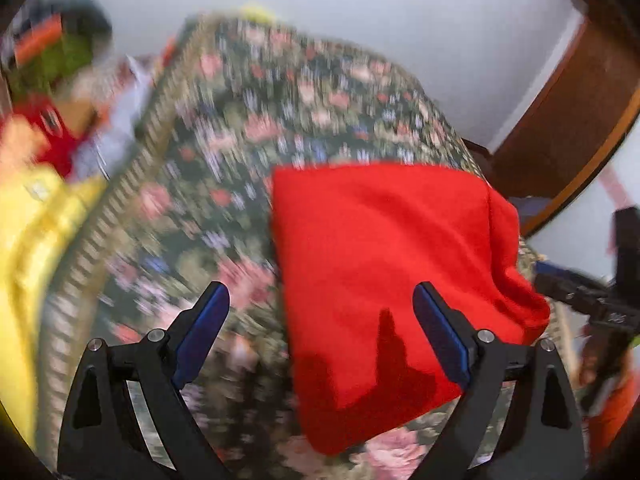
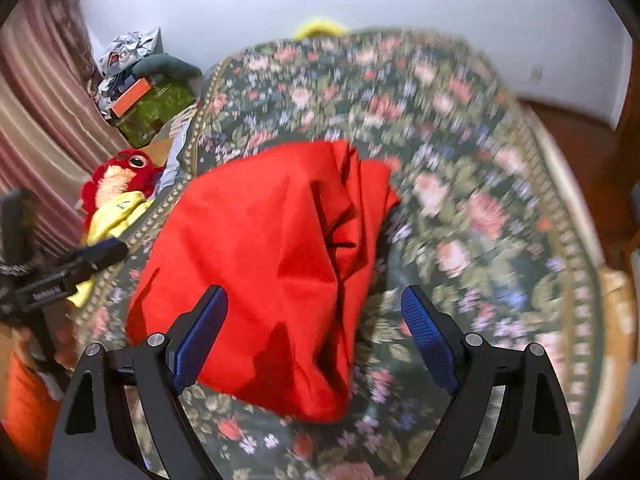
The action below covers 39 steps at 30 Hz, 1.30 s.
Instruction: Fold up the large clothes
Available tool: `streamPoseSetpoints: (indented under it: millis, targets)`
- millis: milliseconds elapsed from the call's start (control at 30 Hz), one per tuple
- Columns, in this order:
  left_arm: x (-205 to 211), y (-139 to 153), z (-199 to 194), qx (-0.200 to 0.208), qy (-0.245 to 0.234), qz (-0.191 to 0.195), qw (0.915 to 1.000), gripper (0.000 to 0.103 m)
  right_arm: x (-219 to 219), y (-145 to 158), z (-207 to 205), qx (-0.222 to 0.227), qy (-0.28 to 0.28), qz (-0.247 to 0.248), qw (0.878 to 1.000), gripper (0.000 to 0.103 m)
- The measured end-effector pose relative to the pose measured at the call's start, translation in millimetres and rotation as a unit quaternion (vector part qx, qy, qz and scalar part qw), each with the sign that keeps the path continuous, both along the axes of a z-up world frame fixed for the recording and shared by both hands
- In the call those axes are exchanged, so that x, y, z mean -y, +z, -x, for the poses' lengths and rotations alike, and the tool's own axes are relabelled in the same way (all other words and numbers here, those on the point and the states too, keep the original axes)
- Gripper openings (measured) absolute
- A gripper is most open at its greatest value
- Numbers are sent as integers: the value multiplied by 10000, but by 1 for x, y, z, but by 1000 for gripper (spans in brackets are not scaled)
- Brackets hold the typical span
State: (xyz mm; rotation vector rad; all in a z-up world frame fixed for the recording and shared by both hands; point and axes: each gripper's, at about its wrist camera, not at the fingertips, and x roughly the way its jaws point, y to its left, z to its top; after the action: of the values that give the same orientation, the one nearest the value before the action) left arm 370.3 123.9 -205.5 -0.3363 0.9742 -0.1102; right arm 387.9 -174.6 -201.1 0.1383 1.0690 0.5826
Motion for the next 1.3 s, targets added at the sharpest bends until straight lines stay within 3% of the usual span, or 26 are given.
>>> streamPoseSetpoints:
  millis: [100, 267, 500, 567, 667, 833, 900, 1000, 1100, 1300]
  targets:
    - [-8, -29, -17, -487, -69, 711, 9963, 93, 1, -19, -17, -504, 17, -289, 9983, 86]
    - [-9, -64, -32, -988, -216, 1470, 9840, 93, -2, -48, -39, -1194, 114, -620, 9908, 86]
    - [-5, -89, -44, -1230, -332, 2196, 9672, 93, -21, -63, -40, -1620, 520, -1170, 9784, 86]
    - [-3, -93, -47, -1247, -328, 2279, 9651, 93, -27, -66, -39, -1676, 580, -1263, 9760, 74]
    - [-1, -91, -48, -1193, -379, 2280, 9656, 85, -31, -69, -41, -1801, 554, -1260, 9740, 54]
    - [-3, -80, -46, -1027, -497, 2143, 9701, 58, -32, -62, -35, -1820, 544, -1439, 9712, 26]
    - [-2, -68, -44, -919, -543, 1992, 9741, 47, -33, -51, -29, -1737, 562, -1436, 9727, 24]
    - [-1, -46, -41, -678, -608, 1773, 9799, 39, -42, -32, -22, -1576, 592, -1373, 9761, 22]
    - [-3, -9, -32, -241, -684, 1418, 9872, 38, -55, -5, -15, -1327, 657, -1339, 9799, 22]
    - [-33, 42, -18, 269, -586, 1285, 9896, 38, -81, 42, -17, -952, 809, -1468, 9812, 21]
